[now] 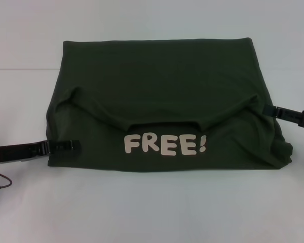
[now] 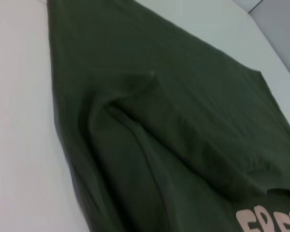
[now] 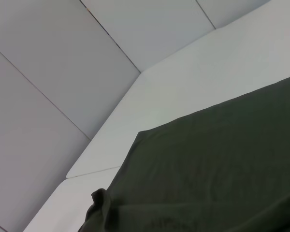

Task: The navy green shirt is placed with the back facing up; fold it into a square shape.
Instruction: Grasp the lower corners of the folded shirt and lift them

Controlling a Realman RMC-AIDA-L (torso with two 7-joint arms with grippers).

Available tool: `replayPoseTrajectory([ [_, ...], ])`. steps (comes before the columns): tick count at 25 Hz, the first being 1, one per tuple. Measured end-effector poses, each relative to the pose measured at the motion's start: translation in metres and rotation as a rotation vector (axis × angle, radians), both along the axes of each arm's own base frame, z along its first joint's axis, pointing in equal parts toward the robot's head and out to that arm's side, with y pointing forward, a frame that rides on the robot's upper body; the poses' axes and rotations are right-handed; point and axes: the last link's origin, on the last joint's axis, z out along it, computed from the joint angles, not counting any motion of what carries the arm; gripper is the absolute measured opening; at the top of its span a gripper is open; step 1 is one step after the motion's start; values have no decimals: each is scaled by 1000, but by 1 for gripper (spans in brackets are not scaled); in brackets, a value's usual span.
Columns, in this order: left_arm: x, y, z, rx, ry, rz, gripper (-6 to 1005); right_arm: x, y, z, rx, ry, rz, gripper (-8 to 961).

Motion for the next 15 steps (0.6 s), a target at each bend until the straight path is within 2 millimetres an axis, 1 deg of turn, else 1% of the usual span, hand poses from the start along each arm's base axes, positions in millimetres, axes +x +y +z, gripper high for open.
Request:
replayPoseTrajectory([
  [11,0,-3,-4,-41,14,7,878,-1,0,-2,-10,-5,4,944],
  [15,-3,-2,-4,-50,57,11,828,-1,1,-2,-10,-5,2,944],
])
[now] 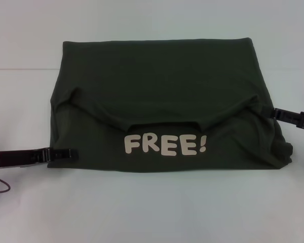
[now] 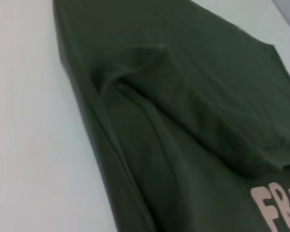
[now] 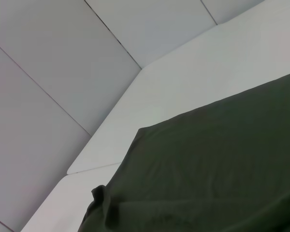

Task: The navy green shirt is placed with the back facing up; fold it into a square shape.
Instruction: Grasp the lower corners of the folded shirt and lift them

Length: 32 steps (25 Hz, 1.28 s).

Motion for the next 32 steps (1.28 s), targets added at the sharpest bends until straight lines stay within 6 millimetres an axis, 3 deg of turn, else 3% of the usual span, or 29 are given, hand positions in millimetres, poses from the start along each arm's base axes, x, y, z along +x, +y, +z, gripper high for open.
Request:
replayPoseTrajectory([
  [1,0,0,0,-1,3,-1,815,0,0,0,0,-1,0,944],
  [4,1,1,-1,-2,8,-4,604,0,0,0,0,-1,-1,945],
  [15,3,3,2,-3,10,-20,402,1,1,8,-22,-16,-6,945],
  [20,4,3,4,0,8,-24,160,-4,12,32,-112,-85,-76,945],
  [26,5,5,6,-3,7,-34,39,-23,25,69,-269,-180,-230,945],
  [32,7,6,6,-7,5,-41,38,-37,29,59,-414,-307,-293,944],
])
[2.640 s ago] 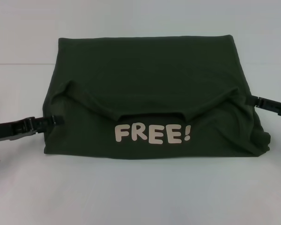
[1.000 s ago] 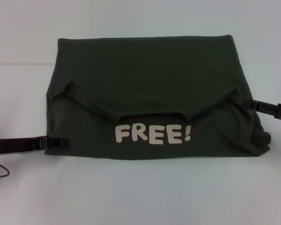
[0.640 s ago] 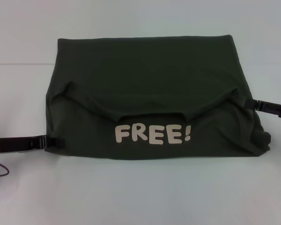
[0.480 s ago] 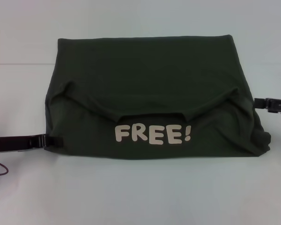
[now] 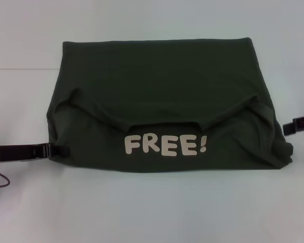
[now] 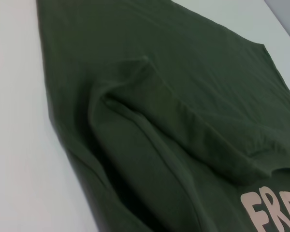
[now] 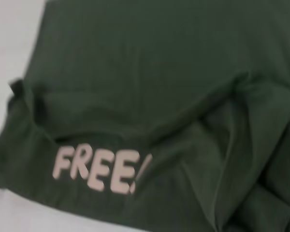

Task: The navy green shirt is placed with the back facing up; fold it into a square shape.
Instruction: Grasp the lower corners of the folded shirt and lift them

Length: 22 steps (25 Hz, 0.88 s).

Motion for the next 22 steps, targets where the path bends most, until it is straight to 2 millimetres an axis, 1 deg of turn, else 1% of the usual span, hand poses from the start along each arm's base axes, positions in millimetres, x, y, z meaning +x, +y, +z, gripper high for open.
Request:
replayPoseTrajectory([
  [4,0,0,1,-1,1,-1,39,-8,5,-9,-39,-31,2,944],
  [8,0,1,2,1,3,-3,40,-15,9,-24,-70,-34,32,944],
  [13,-1,0,2,2,3,0,41,-14,12,-44,-92,-80,51,944],
  [16,-2,-1,2,3,2,2,41,-13,13,-50,-81,-92,58,944],
  [22,-2,-1,2,4,1,1,43,-9,16,-53,-52,-109,67,944],
])
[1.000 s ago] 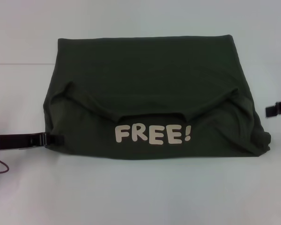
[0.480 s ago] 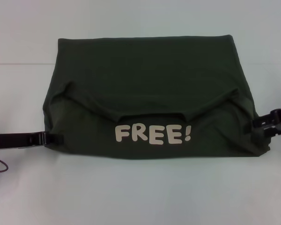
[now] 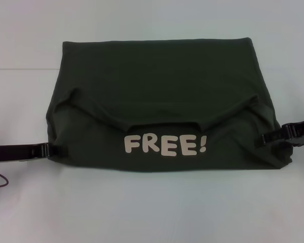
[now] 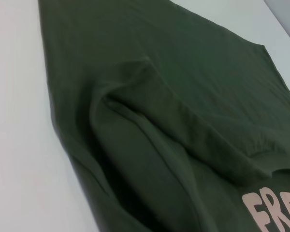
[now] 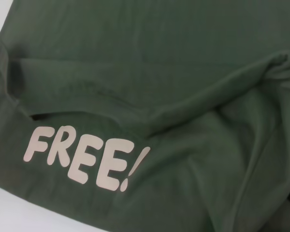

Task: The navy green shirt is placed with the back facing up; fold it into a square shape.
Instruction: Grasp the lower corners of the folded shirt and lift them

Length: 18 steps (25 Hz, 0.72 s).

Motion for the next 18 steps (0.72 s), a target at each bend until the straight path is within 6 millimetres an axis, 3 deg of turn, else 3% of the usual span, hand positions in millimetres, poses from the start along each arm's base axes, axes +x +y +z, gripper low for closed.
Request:
replayPoseTrajectory([
  [18,2,0,-2,-3,-1,-4,47,7,0,-21,19,5,-12,917],
])
